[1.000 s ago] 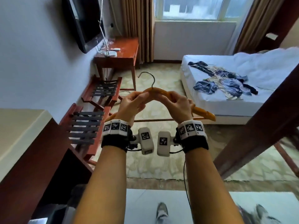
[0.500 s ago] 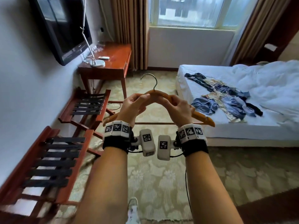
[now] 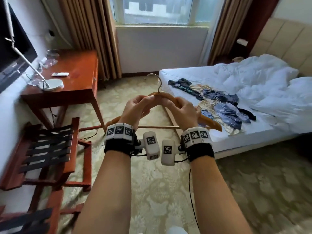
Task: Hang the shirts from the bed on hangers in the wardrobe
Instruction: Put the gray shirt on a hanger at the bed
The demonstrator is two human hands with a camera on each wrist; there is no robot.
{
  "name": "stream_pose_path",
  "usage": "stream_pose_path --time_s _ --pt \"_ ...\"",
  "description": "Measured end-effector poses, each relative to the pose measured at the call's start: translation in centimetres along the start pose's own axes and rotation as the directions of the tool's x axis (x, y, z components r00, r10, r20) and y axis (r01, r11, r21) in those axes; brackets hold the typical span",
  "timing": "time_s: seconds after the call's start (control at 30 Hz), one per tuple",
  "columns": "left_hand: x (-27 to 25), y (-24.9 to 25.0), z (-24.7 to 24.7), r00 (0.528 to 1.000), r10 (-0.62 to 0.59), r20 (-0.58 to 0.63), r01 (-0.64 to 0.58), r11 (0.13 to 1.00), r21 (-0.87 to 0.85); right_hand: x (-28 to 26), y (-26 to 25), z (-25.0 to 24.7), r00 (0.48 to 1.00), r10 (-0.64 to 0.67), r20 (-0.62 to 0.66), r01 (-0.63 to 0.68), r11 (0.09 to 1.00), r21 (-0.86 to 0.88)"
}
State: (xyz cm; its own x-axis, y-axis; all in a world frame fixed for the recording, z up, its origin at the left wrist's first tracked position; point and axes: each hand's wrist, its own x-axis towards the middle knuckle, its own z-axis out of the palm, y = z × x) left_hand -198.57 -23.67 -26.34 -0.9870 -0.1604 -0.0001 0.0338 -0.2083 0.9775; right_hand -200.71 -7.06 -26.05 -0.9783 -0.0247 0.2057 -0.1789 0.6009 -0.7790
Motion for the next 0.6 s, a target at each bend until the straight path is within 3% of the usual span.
stream_pose_path --time_s 0.33,0.6 --pt "20.6 -3.1 4.0 0.988 -0.085 0.129 0.084 0.996 0.012 17.3 5.6 1.9 0.989 0.129 -0.071 -0.128 0.992 0.023" --pt "38.4 -2.8 9.9 0.984 -0.081 0.160 0.072 0.996 0.058 35.2 9.7 1.1 0.988 0.147 -0.052 -0.140 0.982 0.130"
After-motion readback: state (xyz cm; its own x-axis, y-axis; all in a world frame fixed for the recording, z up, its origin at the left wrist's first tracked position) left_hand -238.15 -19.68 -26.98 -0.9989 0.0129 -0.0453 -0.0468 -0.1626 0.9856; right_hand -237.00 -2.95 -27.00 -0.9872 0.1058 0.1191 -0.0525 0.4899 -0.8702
